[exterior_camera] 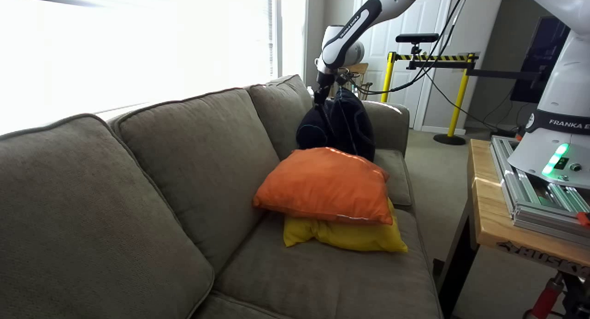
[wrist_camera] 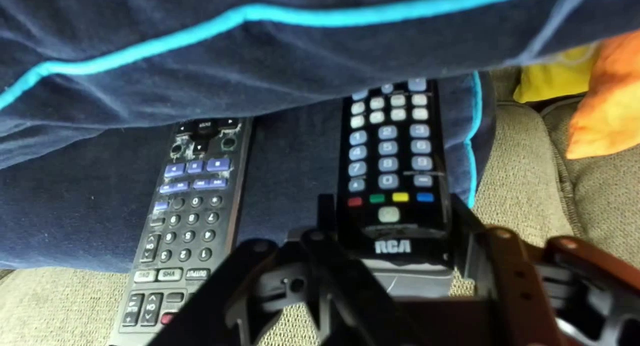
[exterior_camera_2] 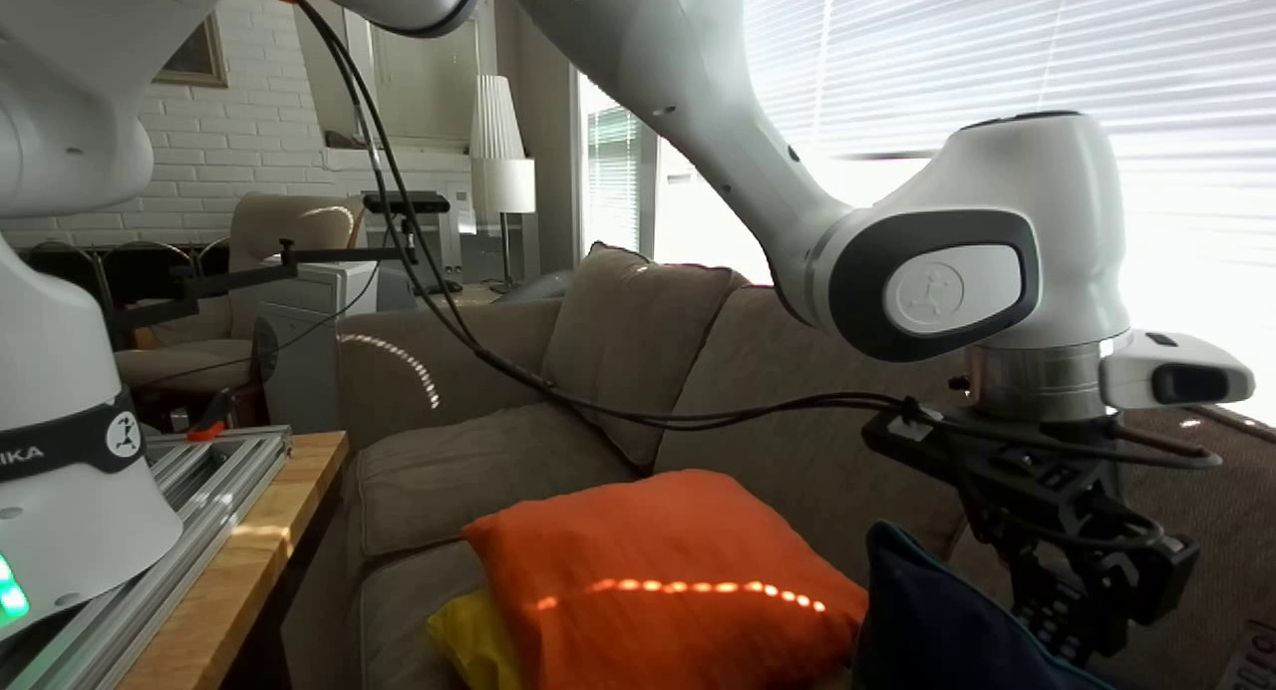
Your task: Remove the remotes from the bag
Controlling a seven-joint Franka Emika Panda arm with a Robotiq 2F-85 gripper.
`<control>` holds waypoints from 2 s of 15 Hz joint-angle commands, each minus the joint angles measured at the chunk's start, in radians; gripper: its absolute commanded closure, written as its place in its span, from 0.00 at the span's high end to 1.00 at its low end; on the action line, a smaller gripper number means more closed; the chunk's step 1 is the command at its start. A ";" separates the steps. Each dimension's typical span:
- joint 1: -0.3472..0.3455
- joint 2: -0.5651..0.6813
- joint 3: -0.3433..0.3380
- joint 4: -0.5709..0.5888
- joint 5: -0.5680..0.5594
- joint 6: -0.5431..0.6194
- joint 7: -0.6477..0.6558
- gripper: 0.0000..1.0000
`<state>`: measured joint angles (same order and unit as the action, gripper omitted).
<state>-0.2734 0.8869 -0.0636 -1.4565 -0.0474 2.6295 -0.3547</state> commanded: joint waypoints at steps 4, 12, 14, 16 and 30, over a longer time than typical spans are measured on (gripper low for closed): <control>-0.008 0.008 0.006 0.030 -0.019 -0.011 -0.003 0.28; -0.016 -0.160 0.062 -0.057 0.019 -0.033 -0.017 0.28; -0.015 -0.216 0.090 -0.085 0.031 -0.040 -0.031 0.28; -0.013 -0.268 0.125 -0.108 0.048 -0.059 -0.046 0.28; 0.075 -0.561 0.249 -0.560 0.092 -0.136 -0.518 0.28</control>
<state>-0.2142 0.4043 0.1867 -1.8598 0.0410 2.4380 -0.7474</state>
